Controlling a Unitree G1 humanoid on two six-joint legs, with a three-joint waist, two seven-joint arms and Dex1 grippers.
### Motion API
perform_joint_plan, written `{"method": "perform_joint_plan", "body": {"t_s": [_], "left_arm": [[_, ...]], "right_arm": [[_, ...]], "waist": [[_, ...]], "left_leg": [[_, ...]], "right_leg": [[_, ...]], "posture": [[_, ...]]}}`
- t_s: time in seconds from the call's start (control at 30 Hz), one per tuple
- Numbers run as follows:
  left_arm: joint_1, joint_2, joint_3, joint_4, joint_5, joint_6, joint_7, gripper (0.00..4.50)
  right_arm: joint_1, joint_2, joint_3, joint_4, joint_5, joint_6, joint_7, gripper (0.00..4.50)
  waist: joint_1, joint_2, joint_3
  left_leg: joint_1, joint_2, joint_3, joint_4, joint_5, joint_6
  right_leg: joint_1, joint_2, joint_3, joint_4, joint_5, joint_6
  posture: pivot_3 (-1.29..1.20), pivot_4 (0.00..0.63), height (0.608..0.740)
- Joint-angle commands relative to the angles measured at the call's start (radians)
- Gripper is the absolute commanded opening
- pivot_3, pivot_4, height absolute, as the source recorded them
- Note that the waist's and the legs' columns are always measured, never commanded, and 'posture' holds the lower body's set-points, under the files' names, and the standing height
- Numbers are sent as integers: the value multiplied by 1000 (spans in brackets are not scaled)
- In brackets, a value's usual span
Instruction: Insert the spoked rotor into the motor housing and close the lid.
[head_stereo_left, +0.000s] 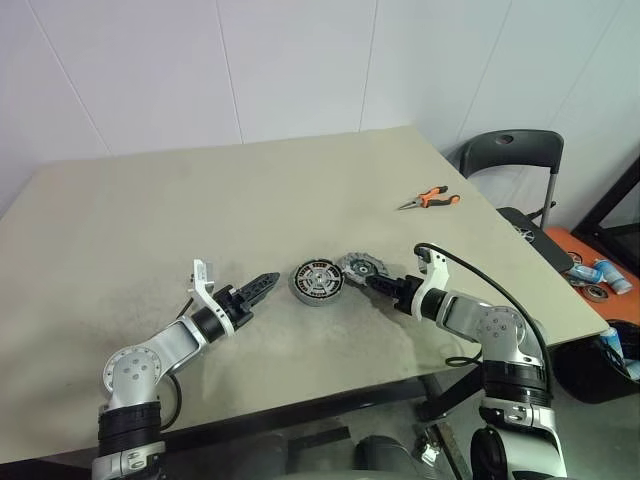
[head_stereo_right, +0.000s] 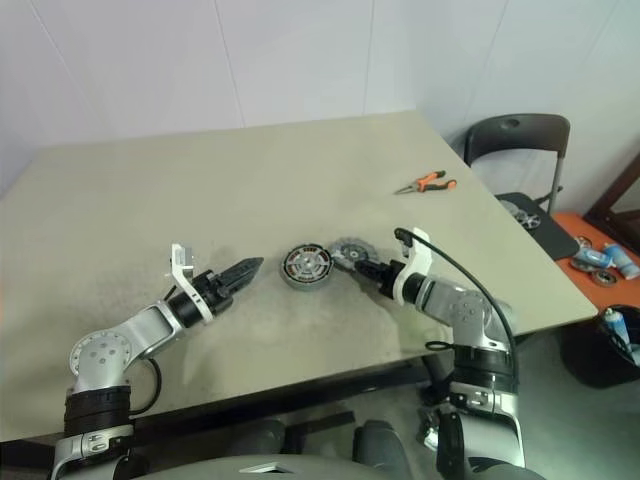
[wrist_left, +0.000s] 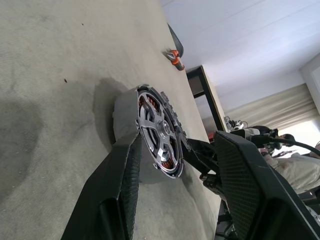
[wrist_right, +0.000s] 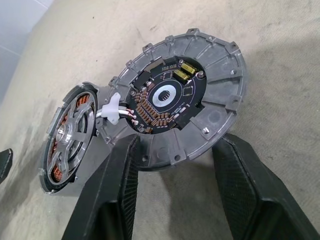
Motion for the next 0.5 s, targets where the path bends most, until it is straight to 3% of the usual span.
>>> {"method": "perform_joint_plan", "body": {"t_s": [0.03, 0.2, 0.5], "left_arm": [[-19, -1, -1, -20, -12, 2, 0, 2436], [-18, -6, -1, -24, -14, 2, 3, 2436], [-21, -15, -6, -27, -12, 1, 11, 2436]], "right_arm": [[-8, 0, 9, -20, 2, -15, 4, 2267], [-2, -22, 74, -72, -39, -62, 20, 2267], [41, -242, 508, -287, -373, -424, 187, 2267]], "waist": [[0, 0, 0], [0, 0, 0], [-3, 1, 0]], "left_leg": [[0, 0, 0, 0, 0, 0], [0, 0, 0, 0, 0, 0], [-1, 0, 0, 0, 0, 0]], "right_leg": [[0, 0, 0, 0, 0, 0], [0, 0, 0, 0, 0, 0], [-2, 1, 0, 0, 0, 0]], "posture": [[0, 0, 740], [0, 0, 740], [0, 0, 740]]}}
